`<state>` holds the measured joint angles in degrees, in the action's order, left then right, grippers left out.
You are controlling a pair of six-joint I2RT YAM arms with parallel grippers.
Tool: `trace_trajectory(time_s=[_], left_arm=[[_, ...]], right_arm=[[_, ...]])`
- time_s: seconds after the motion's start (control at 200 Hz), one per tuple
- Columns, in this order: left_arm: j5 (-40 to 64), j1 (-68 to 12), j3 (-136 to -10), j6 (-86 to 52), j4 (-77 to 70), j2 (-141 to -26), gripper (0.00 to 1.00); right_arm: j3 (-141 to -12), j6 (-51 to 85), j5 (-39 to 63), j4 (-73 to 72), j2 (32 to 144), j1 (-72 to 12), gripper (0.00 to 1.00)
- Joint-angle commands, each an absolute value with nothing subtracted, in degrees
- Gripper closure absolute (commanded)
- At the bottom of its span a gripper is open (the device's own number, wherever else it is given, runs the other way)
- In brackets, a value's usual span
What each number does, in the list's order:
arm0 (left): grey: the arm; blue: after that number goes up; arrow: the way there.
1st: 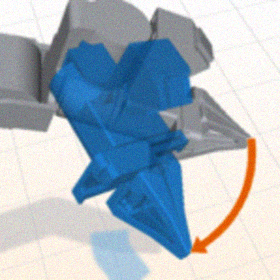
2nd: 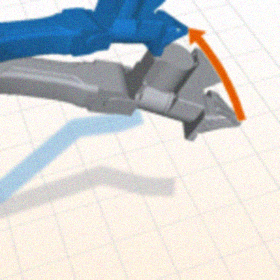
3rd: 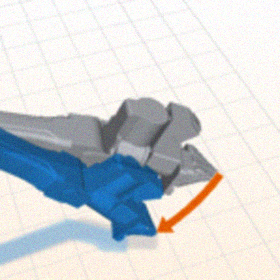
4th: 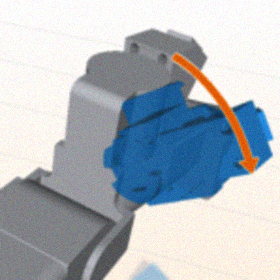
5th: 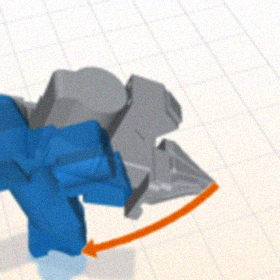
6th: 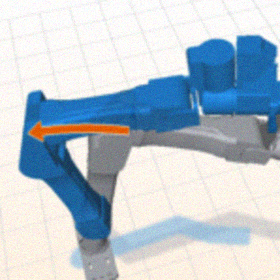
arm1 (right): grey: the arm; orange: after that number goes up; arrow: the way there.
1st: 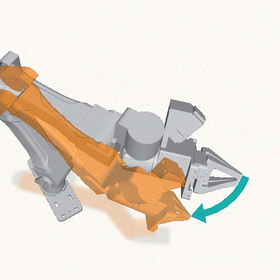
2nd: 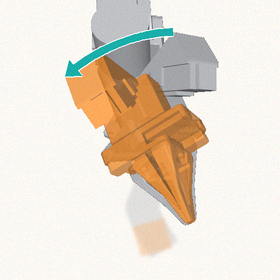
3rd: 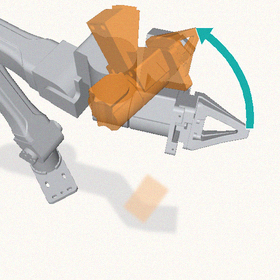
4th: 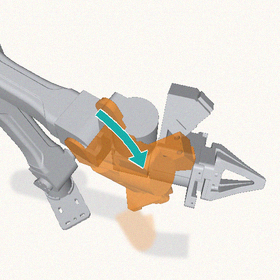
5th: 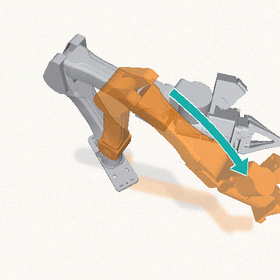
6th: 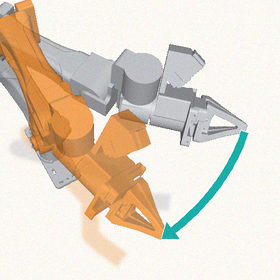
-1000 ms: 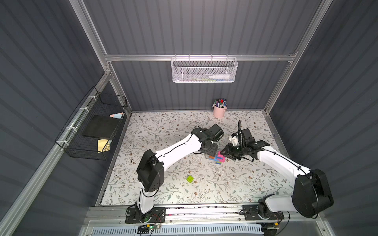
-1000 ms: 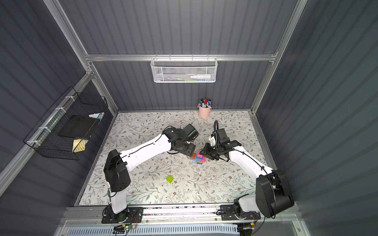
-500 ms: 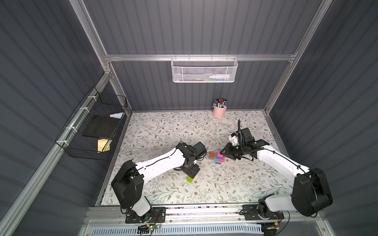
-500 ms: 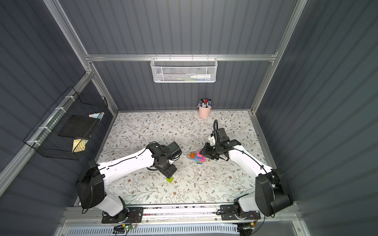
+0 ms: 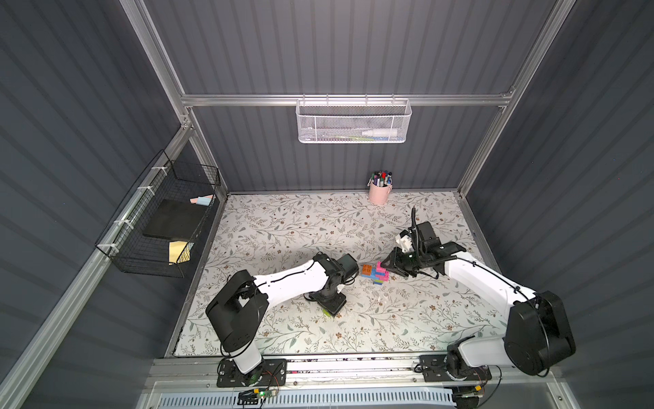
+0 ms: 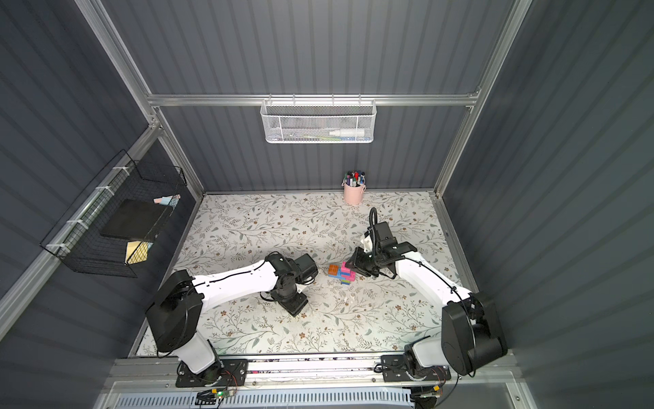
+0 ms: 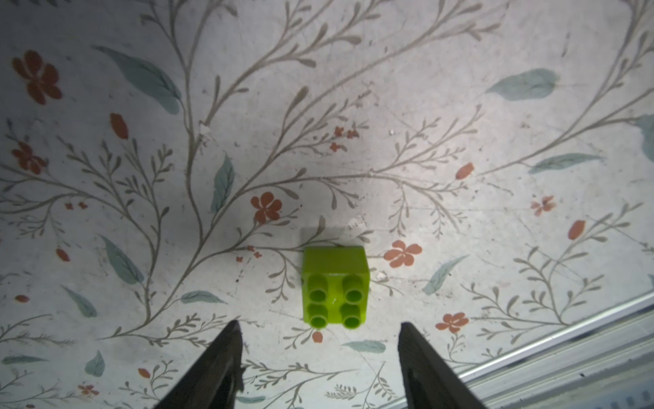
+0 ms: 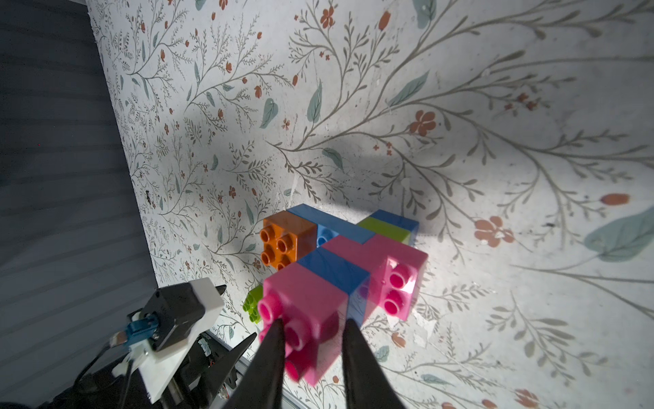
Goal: Assemble the number 4 with lego
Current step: Pick up the lego brick from the center of the board.
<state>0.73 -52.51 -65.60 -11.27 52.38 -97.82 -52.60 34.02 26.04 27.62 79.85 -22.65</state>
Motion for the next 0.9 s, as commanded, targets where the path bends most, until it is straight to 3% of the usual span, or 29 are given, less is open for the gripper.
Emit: trace_trajectory(time_s=[0.0,0.41,0.89], left_arm=[[0.54,-52.72,-65.72,-9.94,51.84,-99.46,0.36],[1.6,-53.17,-64.79,-10.89,51.57,-101.27,0.51],[1.23,-54.24,-64.53,-11.6,51.81,-101.86,0.58]], right_arm=[[-50.39,33.3,21.31,34.52,82.03,-22.76,0.71],[-50.69,33.18,21.23,34.46,82.08,-22.59,0.7],[-50.9,32.88,21.22,34.54,82.05,-22.5,0.7]])
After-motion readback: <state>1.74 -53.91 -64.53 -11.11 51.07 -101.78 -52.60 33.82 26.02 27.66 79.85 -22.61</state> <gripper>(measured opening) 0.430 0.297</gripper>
